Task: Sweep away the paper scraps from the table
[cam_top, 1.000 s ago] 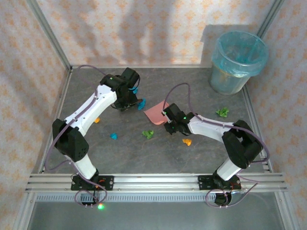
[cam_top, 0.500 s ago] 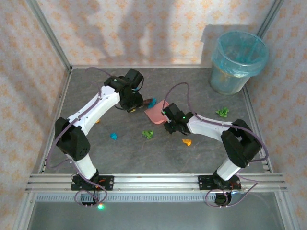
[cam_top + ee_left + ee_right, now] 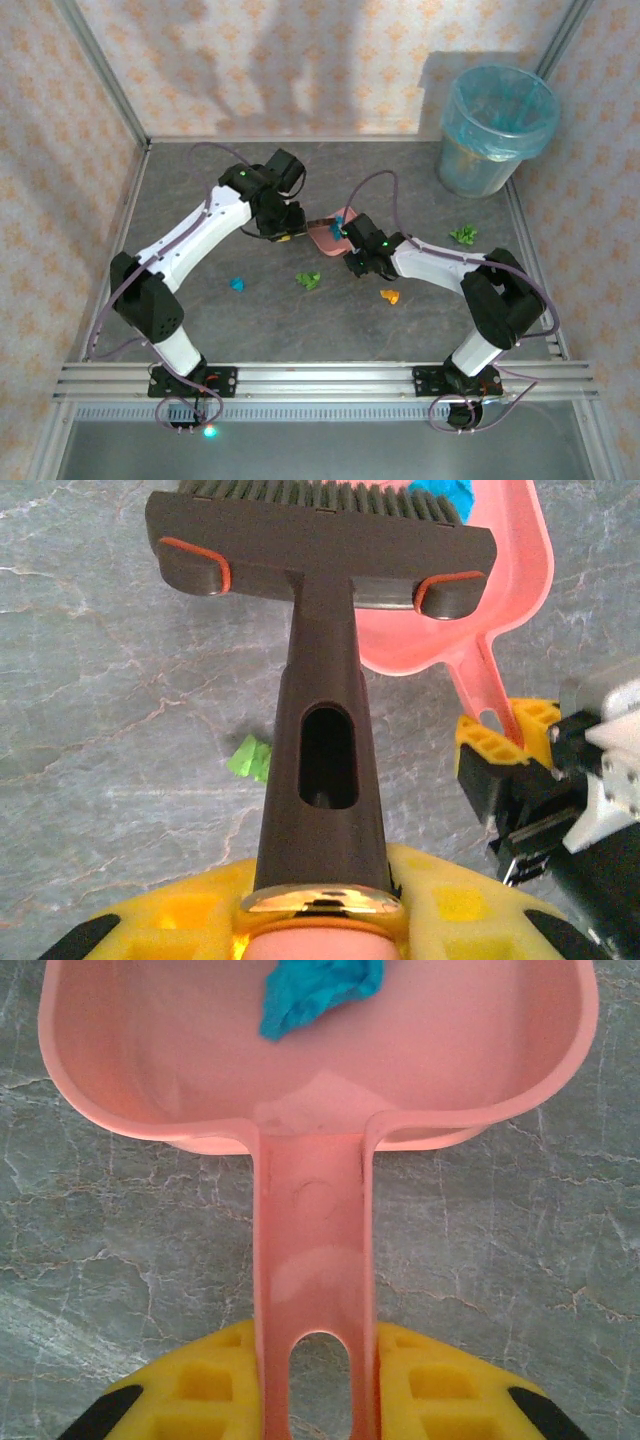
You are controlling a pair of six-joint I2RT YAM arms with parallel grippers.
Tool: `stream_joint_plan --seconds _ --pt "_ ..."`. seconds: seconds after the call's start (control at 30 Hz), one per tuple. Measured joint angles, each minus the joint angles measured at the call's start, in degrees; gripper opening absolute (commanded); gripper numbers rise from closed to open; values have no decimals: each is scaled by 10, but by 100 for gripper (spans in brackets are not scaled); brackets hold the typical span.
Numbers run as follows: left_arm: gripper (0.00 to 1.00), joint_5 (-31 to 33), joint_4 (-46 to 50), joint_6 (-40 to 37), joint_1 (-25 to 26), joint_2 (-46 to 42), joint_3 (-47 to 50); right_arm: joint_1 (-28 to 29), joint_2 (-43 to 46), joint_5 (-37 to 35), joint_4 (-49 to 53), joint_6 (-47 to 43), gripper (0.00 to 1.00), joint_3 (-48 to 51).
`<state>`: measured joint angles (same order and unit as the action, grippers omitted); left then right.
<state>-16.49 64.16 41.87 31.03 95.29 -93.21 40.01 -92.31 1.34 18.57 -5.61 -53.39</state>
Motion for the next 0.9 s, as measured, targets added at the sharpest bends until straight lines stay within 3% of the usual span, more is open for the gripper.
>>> stream_joint_plan --seconds 0.57,0.9 --pt "0 50 56 -15 -6 -34 -41 -1 0 -5 -2 4 0 0" --pt "0 152 61 -12 -77 -7 -195 -1 0 -5 -3 4 0 0"
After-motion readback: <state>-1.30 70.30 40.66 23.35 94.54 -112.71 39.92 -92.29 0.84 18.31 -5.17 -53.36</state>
